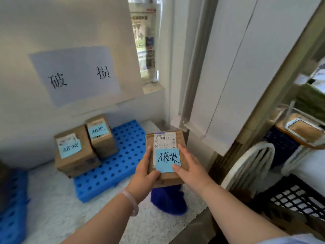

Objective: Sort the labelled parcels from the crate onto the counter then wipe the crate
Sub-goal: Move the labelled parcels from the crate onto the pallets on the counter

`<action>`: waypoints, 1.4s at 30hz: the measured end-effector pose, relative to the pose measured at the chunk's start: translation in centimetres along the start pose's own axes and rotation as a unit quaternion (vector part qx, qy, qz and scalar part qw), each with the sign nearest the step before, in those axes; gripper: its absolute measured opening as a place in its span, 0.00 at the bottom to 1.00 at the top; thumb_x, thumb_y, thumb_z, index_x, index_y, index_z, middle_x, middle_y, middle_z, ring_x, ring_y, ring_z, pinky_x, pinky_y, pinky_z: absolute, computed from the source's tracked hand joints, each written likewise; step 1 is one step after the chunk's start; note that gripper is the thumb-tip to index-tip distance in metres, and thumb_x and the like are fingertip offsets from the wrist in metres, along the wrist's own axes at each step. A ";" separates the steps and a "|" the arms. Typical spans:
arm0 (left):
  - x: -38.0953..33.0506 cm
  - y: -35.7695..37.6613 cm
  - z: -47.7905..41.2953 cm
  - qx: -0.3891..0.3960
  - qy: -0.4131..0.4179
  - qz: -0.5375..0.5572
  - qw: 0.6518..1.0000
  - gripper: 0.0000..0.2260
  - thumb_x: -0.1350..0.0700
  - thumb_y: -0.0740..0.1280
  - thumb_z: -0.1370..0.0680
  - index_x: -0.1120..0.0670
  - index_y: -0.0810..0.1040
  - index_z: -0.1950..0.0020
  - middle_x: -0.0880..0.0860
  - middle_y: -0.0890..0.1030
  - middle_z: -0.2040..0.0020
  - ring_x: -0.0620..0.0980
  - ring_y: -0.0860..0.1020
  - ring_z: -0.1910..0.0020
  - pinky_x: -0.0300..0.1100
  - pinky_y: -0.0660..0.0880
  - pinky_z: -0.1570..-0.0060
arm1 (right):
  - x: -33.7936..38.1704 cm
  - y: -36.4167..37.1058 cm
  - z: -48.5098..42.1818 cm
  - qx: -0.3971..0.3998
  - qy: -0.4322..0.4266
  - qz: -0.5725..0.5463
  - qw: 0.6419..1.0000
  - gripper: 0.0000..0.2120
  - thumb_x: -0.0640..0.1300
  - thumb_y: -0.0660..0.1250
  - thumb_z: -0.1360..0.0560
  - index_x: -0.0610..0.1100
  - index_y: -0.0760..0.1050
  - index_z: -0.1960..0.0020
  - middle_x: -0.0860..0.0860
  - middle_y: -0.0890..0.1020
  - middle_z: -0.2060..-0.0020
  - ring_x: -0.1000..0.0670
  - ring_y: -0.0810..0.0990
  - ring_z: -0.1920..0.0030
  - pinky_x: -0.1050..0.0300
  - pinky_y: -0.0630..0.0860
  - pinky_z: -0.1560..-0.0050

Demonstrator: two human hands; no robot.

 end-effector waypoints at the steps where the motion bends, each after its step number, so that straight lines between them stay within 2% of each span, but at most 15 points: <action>1: 0.8 -1.7 0.2 -0.013 -0.008 0.005 1.000 0.35 0.57 0.65 0.23 0.20 0.53 0.35 0.46 0.66 0.28 0.47 0.68 0.30 0.52 0.68 0.30 | 0.8 1.6 -0.5 0.010 -0.003 0.001 1.000 0.35 0.54 0.66 0.22 0.66 0.49 0.23 0.57 0.63 0.29 0.54 0.65 0.33 0.53 0.72 0.35; 3: 2.2 -4.6 0.5 -0.034 -0.024 0.011 0.999 0.35 0.55 0.65 0.24 0.19 0.53 0.36 0.46 0.66 0.27 0.47 0.68 0.31 0.52 0.68 0.31 | 2.1 4.5 -1.4 0.027 -0.010 0.008 1.000 0.35 0.55 0.66 0.22 0.67 0.49 0.23 0.58 0.62 0.27 0.54 0.63 0.30 0.51 0.69 0.31; 5: 3.2 -6.9 0.6 -0.050 -0.028 0.014 0.998 0.34 0.58 0.65 0.22 0.23 0.53 0.33 0.47 0.65 0.29 0.45 0.68 0.34 0.45 0.70 0.34 | 3.3 6.6 -2.4 0.041 -0.013 0.014 0.999 0.35 0.55 0.66 0.22 0.66 0.49 0.23 0.57 0.62 0.26 0.54 0.63 0.29 0.49 0.68 0.29; 7: 4.2 -8.5 0.3 -0.064 -0.031 -0.001 0.997 0.34 0.59 0.64 0.21 0.28 0.51 0.30 0.49 0.63 0.34 0.40 0.68 0.41 0.30 0.69 0.47 | 4.2 7.9 -3.4 0.056 -0.012 0.025 0.998 0.34 0.55 0.66 0.22 0.67 0.50 0.23 0.56 0.62 0.27 0.53 0.64 0.30 0.48 0.69 0.30; 8: 4.7 -9.1 0.0 -0.069 -0.036 -0.008 0.997 0.33 0.59 0.64 0.20 0.30 0.50 0.29 0.50 0.62 0.36 0.38 0.67 0.45 0.27 0.68 0.54 | 4.5 8.5 -3.9 0.064 -0.011 0.031 0.997 0.34 0.54 0.66 0.22 0.68 0.50 0.24 0.56 0.63 0.27 0.53 0.65 0.31 0.48 0.70 0.31; 10: 5.9 -9.7 -0.6 -0.070 -0.053 -0.009 0.996 0.33 0.58 0.64 0.20 0.31 0.49 0.28 0.50 0.61 0.36 0.37 0.66 0.47 0.27 0.66 0.58 | 5.0 9.6 -5.0 0.077 -0.012 0.044 0.996 0.34 0.53 0.65 0.21 0.68 0.50 0.24 0.56 0.63 0.29 0.55 0.65 0.35 0.49 0.72 0.33; 14: 7.9 -10.2 -2.3 -0.065 -0.080 -0.025 0.994 0.34 0.56 0.63 0.20 0.34 0.47 0.24 0.48 0.62 0.35 0.41 0.66 0.42 0.35 0.64 0.45 | 4.2 11.2 -7.5 0.090 0.001 0.061 0.994 0.34 0.51 0.66 0.21 0.65 0.52 0.23 0.53 0.64 0.29 0.57 0.63 0.39 0.55 0.70 0.35; 16: 9.0 -9.9 -3.6 -0.056 -0.094 -0.036 0.993 0.33 0.55 0.63 0.19 0.35 0.47 0.23 0.46 0.63 0.34 0.42 0.64 0.39 0.37 0.63 0.41 | 3.3 11.7 -9.0 0.096 0.015 0.067 0.993 0.34 0.50 0.66 0.21 0.64 0.52 0.23 0.52 0.65 0.30 0.57 0.64 0.39 0.55 0.70 0.35; 18: 10.2 -9.6 -5.1 -0.056 -0.115 -0.034 0.991 0.34 0.54 0.65 0.20 0.36 0.48 0.22 0.46 0.65 0.32 0.43 0.65 0.36 0.41 0.67 0.38 | 2.2 12.1 -10.9 0.103 0.033 0.066 0.992 0.34 0.49 0.66 0.21 0.65 0.52 0.23 0.52 0.65 0.30 0.55 0.66 0.38 0.52 0.71 0.35; 24: 13.2 -9.4 -9.5 -0.074 -0.160 -0.054 0.983 0.34 0.54 0.65 0.19 0.39 0.47 0.21 0.44 0.63 0.30 0.42 0.63 0.35 0.30 0.66 0.44 | -0.4 14.3 -16.6 0.143 0.054 0.094 0.984 0.34 0.49 0.63 0.20 0.65 0.48 0.22 0.54 0.60 0.26 0.52 0.64 0.31 0.51 0.70 0.34; 28: 15.2 -9.6 -11.5 -0.080 -0.178 -0.060 0.979 0.35 0.53 0.65 0.20 0.36 0.45 0.23 0.48 0.61 0.24 0.46 0.61 0.27 0.45 0.63 0.29 | -1.7 16.3 -19.4 0.166 0.042 0.110 0.979 0.35 0.49 0.61 0.20 0.65 0.44 0.22 0.54 0.56 0.24 0.51 0.60 0.27 0.48 0.68 0.31; 32: 16.0 -10.1 -12.7 -0.104 -0.173 -0.069 0.977 0.34 0.52 0.64 0.19 0.34 0.45 0.24 0.47 0.60 0.24 0.46 0.61 0.27 0.39 0.62 0.33 | -1.7 17.1 -21.4 0.157 0.013 0.119 0.980 0.36 0.49 0.60 0.20 0.66 0.42 0.23 0.54 0.52 0.22 0.50 0.57 0.25 0.46 0.67 0.30; 34: 15.9 -10.5 -13.1 -0.110 -0.163 -0.078 0.977 0.34 0.52 0.65 0.19 0.34 0.45 0.25 0.48 0.60 0.23 0.46 0.61 0.27 0.40 0.62 0.32 | -1.4 17.1 -21.7 0.155 0.006 0.129 0.979 0.35 0.50 0.60 0.20 0.66 0.41 0.23 0.55 0.48 0.21 0.48 0.54 0.23 0.44 0.64 0.28; 38: 14.8 -10.4 -11.5 -0.102 -0.161 -0.139 0.972 0.33 0.46 0.62 0.19 0.37 0.43 0.22 0.47 0.46 0.20 0.49 0.50 0.22 0.46 0.57 0.26 | -0.5 15.5 -20.0 0.102 -0.060 0.211 0.970 0.33 0.55 0.58 0.19 0.60 0.43 0.21 0.56 0.45 0.21 0.49 0.47 0.22 0.45 0.55 0.24; 42: 12.9 -9.1 -8.5 -0.069 -0.085 -0.315 0.943 0.32 0.39 0.56 0.19 0.39 0.38 0.23 0.43 0.34 0.22 0.45 0.40 0.22 0.42 0.44 0.25 | -1.0 15.0 -15.6 0.083 -0.148 0.282 0.944 0.34 0.53 0.60 0.20 0.57 0.44 0.21 0.56 0.41 0.22 0.56 0.36 0.23 0.50 0.43 0.22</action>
Point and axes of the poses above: each hand's wrist, its own z-axis away from the middle knuckle, its own y-axis out of the palm, x = y × z, the point moved 10 cm from there along -z, towards the middle knuckle
